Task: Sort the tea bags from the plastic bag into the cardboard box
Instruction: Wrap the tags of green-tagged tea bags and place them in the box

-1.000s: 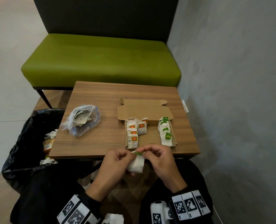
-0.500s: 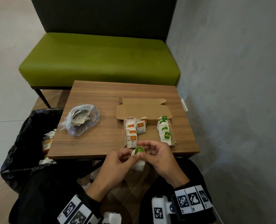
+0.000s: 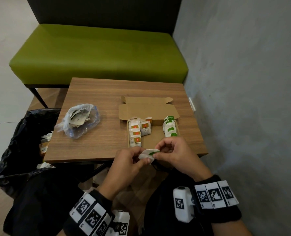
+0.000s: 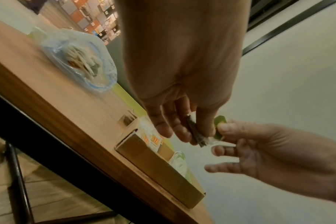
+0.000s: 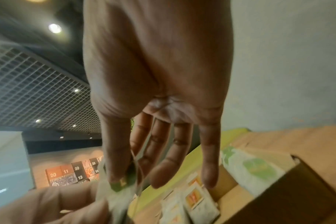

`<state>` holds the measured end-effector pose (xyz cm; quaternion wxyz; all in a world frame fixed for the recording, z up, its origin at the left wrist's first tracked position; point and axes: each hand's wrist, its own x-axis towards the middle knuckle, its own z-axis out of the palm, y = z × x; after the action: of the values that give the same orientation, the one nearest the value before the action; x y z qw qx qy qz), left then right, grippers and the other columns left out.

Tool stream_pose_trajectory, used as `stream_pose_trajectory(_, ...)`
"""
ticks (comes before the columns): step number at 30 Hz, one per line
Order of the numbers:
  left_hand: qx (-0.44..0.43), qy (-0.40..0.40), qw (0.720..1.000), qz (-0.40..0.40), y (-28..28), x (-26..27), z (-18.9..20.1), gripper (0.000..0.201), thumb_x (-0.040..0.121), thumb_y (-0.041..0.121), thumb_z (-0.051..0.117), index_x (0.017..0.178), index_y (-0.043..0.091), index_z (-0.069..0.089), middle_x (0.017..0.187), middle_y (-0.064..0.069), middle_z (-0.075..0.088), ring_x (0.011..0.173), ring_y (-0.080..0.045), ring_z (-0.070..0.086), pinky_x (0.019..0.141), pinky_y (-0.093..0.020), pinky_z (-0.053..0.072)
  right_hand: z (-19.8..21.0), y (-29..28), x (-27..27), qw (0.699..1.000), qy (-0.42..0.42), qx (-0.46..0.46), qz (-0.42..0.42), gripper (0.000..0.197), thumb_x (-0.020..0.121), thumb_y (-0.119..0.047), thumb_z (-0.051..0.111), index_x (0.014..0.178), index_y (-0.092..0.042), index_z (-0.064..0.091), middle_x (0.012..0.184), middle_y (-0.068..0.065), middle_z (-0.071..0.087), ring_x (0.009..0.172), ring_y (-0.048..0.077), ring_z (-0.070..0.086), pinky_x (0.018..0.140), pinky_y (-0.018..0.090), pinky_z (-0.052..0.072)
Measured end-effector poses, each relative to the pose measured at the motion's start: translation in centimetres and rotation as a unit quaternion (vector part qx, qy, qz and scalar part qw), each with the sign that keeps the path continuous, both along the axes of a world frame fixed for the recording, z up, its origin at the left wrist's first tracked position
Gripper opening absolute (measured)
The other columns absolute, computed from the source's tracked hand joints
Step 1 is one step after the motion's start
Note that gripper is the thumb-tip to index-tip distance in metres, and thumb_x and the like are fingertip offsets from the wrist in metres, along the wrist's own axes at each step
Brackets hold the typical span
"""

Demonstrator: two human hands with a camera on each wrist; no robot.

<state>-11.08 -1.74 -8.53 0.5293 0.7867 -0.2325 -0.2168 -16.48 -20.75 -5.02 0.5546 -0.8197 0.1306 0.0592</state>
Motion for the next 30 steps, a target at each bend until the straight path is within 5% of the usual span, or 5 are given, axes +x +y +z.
stream_pose_trajectory(3, 0.066, -0.014, 0.998, -0.018, -0.9, 0.7, -1.0, 0.042, 0.086, 0.032, 0.072, 0.126, 0.034, 0.059, 0.102, 0.012, 0.067, 0.093, 0.0, 0.063, 0.083, -0.022, 0.054, 0.2, -2.1, 0.9, 0.993, 0.0, -0.119, 0.004, 0.013, 0.08, -0.015, 0.081, 0.083, -0.023, 0.071, 0.082, 0.001, 0.072, 0.072, 0.007, 0.063, 0.065, 0.025, 0.052)
stream_pose_trajectory(9, 0.185, -0.079, 0.977, -0.064, -1.7, 1.3, -2.8, 0.067, 0.088, 0.034, 0.07, 0.145, 0.025, 0.037, 0.141, 0.007, 0.045, 0.125, -0.008, 0.047, 0.107, -0.029, 0.043, -1.6, -7.5, 4.2, 0.962, 0.025, -0.272, -0.024, 0.018, 0.081, -0.026, 0.08, 0.077, -0.033, 0.064, 0.086, -0.01, 0.071, 0.081, 0.009, 0.066, 0.075, 0.038, 0.058)
stream_pose_trajectory(18, 0.207, -0.117, 0.969, -0.071, -2.2, 0.8, -3.4, 0.07, 0.092, 0.038, 0.064, 0.151, 0.023, 0.029, 0.147, 0.008, 0.036, 0.131, -0.009, 0.042, 0.109, -0.027, 0.04, -3.1, -10.1, 7.1, 0.937, 0.167, -0.281, 0.126, 0.021, 0.083, -0.01, 0.078, 0.079, -0.027, 0.066, 0.081, -0.006, 0.068, 0.078, 0.011, 0.064, 0.08, 0.033, 0.054)
stream_pose_trajectory(24, 0.212, -0.127, 0.966, -0.071, -2.1, 0.8, -3.3, 0.07, 0.094, 0.04, 0.06, 0.153, 0.023, 0.027, 0.149, 0.009, 0.028, 0.132, -0.008, 0.039, 0.108, -0.024, 0.04, -3.8, -8.5, 7.6, 0.876, 0.165, -0.429, 0.146, 0.021, 0.086, -0.021, 0.072, 0.106, -0.023, 0.07, 0.103, -0.004, 0.067, 0.096, 0.015, 0.062, 0.073, 0.026, 0.046)
stream_pose_trajectory(30, 0.215, -0.13, 0.965, -0.073, -2.0, 0.9, -3.5, 0.072, 0.094, 0.042, 0.06, 0.154, 0.024, 0.026, 0.146, 0.009, 0.027, 0.129, -0.007, 0.04, 0.104, -0.024, 0.045, -4.4, -7.9, 6.8, 0.846, 0.14, -0.502, 0.113, 0.029, 0.08, -0.034, 0.076, 0.107, -0.033, 0.066, 0.101, -0.007, 0.065, 0.09, 0.016, 0.06, 0.07, 0.028, 0.045)
